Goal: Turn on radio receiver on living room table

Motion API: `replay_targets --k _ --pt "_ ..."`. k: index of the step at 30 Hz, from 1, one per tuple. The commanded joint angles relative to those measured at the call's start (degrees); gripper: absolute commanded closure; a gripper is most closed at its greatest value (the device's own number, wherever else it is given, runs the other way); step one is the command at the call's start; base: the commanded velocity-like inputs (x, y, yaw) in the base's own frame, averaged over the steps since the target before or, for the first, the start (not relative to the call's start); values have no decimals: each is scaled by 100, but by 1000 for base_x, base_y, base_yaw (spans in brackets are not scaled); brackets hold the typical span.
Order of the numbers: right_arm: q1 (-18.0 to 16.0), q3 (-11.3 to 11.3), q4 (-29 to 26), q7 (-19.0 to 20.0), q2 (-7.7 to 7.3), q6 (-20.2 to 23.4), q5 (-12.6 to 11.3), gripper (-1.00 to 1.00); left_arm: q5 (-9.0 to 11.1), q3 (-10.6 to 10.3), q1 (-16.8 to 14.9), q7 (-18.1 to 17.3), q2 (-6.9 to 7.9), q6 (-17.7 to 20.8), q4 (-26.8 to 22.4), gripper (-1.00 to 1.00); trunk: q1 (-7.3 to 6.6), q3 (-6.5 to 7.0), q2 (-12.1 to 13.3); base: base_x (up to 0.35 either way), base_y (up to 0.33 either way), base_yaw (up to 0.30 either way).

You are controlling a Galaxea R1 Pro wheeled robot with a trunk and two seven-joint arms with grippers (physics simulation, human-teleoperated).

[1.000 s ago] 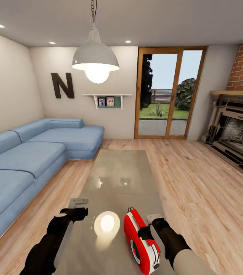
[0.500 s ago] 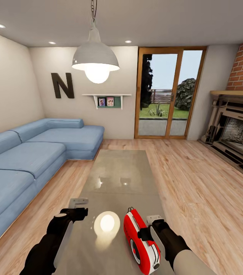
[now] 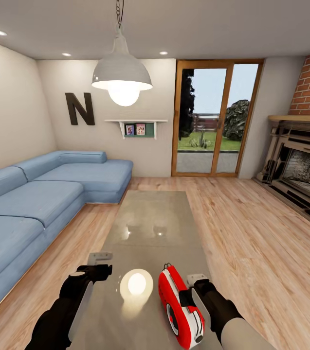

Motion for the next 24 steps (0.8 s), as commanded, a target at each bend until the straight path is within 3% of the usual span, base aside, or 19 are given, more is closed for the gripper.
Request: replay_targets --k 1,22,23,24 --pt "0 -3 -1 -4 1 -1 -9 100 0 0 0 0 -1 0 0 -100 0 0 0 0 0 0" --pt "0 -3 -96 12 -32 -193 -9 100 0 0 0 0 7 0 14 -100 0 0 0 0 0 0" --pt "0 -5 -635 -12 -59 -186 -9 100 2 0 0 -3 12 -34 50 -100 0 0 0 0 0 0" --pt "0 -6 -683 -16 -59 -178 -9 100 4 0 0 -2 12 -47 54 -100 0 0 0 0 0 0"
